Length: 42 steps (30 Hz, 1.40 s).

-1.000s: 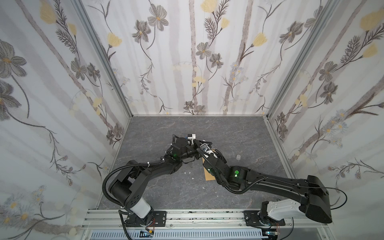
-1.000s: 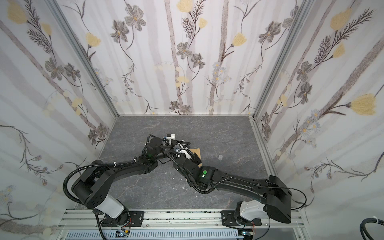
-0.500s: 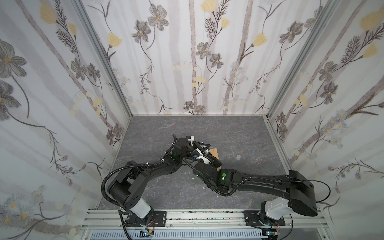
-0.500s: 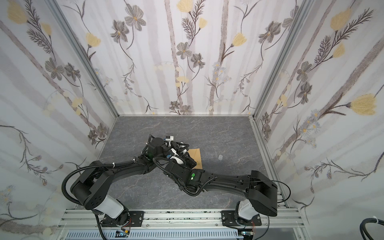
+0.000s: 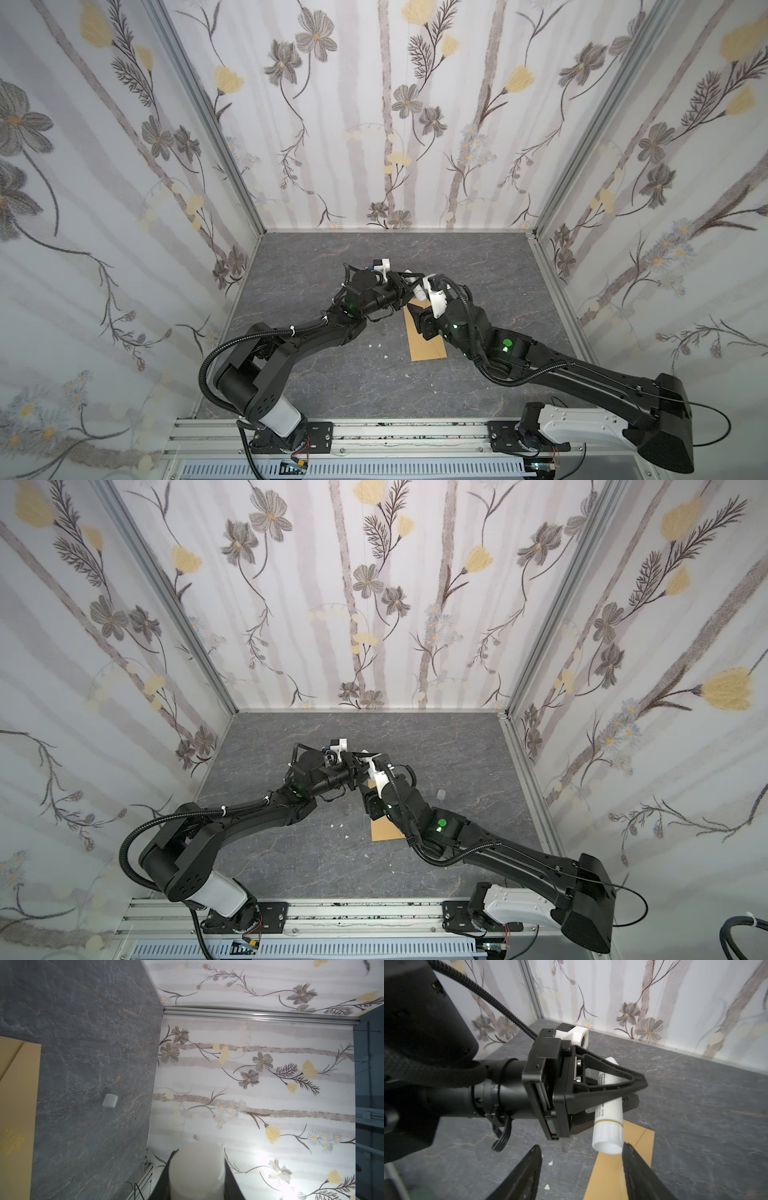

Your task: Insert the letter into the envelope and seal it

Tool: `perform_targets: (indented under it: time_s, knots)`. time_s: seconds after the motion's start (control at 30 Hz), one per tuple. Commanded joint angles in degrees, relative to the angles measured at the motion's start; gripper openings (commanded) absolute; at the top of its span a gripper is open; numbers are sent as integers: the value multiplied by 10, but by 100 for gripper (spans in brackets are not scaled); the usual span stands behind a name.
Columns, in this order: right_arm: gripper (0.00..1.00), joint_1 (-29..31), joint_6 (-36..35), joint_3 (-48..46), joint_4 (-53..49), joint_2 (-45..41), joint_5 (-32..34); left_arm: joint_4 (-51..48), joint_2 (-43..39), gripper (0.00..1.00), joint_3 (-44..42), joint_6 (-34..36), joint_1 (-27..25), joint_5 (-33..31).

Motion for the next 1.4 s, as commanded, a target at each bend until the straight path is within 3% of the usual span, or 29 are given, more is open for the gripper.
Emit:
perform_targets:
  time_s: [0.0,0.13,0.7,1.0,1.27,1.37]
  knots:
    - [66,-38,124,-36,122,-35,-145,43,6,0,10,2,1,-39]
    - [67,-79,197,-87,185,-51,-188,48,11,0,16,2,0,-60]
    - [67,-151,344,-150,306,-21,-162,85,12,0,12,-11,-21,-110]
    - [49,-164,366,-147,357,14,-196,108,25,0,10,-26,-32,-118]
    - [49,-166,372,-140,377,33,-216,123,40,0,14,-36,-36,-115]
    - [37,-167,372,-139,378,35,-218,127,42,0,13,-41,-37,-114]
